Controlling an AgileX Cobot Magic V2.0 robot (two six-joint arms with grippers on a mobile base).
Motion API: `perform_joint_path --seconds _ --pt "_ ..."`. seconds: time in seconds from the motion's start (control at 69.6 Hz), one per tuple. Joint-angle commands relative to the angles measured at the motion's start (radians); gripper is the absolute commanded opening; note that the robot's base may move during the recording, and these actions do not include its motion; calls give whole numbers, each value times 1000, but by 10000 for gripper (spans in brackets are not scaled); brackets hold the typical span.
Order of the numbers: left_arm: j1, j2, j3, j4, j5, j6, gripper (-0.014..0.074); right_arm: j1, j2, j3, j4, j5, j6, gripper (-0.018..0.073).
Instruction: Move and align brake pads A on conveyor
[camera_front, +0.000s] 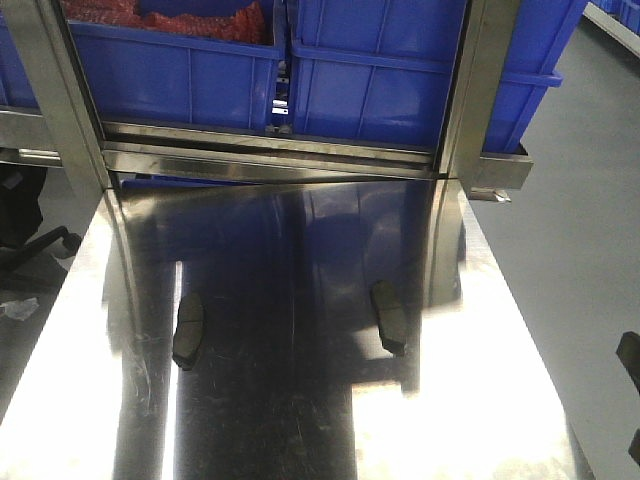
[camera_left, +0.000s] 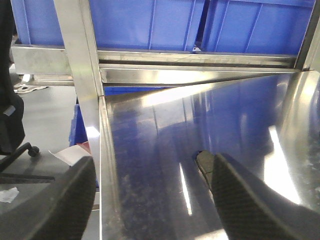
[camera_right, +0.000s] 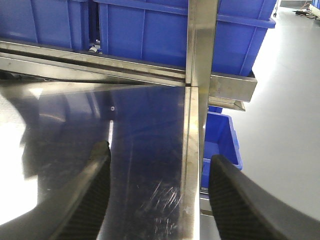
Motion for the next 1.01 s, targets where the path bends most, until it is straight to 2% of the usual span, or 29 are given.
perform_joint_path --seconds 0.0,0.158,0.359,0.531,0.675,0.804,0.891,0.948,0.991 --pt "-3 14 -33 -48 -92 -9 480 -4 5 -27 -2 -76 -4 413" --pt "-3 131 -158 -130 -35 12 448 -4 5 -27 -2 -75 -4 413" --pt "-4 387 -402 -246 96 147 440 -4 5 -27 -2 -74 -4 413" --pt "-41 646 -565 -307 180 182 440 -4 5 -27 -2 -74 -4 413" --pt "-95 836 -675 -304 244 186 440 -4 5 -27 -2 -74 -4 413" --pt "-152 973 -748 -295 248 182 440 -4 5 -27 -2 -74 -4 413" --pt "-185 1067 -794 -232 266 137 440 -4 5 -27 -2 -74 -4 413" --pt "-197 1112 -813 -170 279 71 440 -4 5 -27 -2 -74 -4 413" --pt "-206 1154 -829 -96 292 -1 440 -4 5 -27 -2 -74 -4 413"
